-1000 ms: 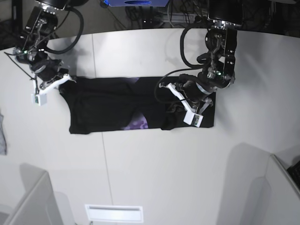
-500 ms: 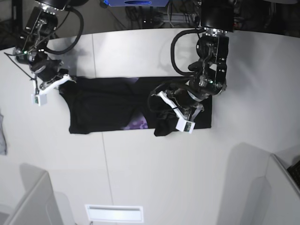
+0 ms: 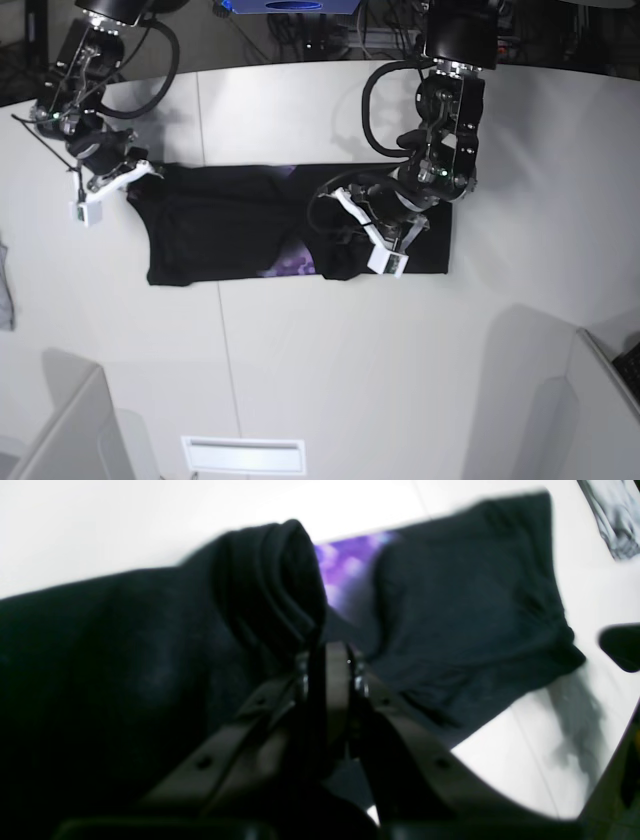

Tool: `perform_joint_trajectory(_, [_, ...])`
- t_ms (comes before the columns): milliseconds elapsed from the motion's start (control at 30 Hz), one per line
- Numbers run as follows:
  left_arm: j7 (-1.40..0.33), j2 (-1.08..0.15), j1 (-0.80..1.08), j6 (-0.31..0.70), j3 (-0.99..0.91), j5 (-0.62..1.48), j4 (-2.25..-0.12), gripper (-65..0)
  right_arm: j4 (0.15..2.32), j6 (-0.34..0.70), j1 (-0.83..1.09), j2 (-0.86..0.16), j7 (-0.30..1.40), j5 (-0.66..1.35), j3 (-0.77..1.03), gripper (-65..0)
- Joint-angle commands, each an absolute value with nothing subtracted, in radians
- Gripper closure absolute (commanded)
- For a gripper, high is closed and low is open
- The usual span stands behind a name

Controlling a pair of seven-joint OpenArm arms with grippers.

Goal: Fold the T-shirt properly
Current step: 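Lay the folded end down on the strip and open the left gripper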

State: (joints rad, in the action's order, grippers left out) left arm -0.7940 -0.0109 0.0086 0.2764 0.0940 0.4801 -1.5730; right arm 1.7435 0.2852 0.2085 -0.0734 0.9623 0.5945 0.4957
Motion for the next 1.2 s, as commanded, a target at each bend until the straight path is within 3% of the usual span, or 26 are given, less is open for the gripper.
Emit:
perform_joint_trajectory(0, [-0.769, -0.005, -0.002, 0.285, 0.090, 0.503, -1.590, 0.0, 1.756, 0.289, 0.196, -0.084, 0.944, 0.605, 0.499, 0.0])
perform_joint_trajectory(1167, [-0.769, -0.004, -0.042, 0.245, 0.101, 0.509, -1.555, 0.0, 1.756, 0.289, 0.196, -0.084, 0.944, 0.610, 0.499, 0.0])
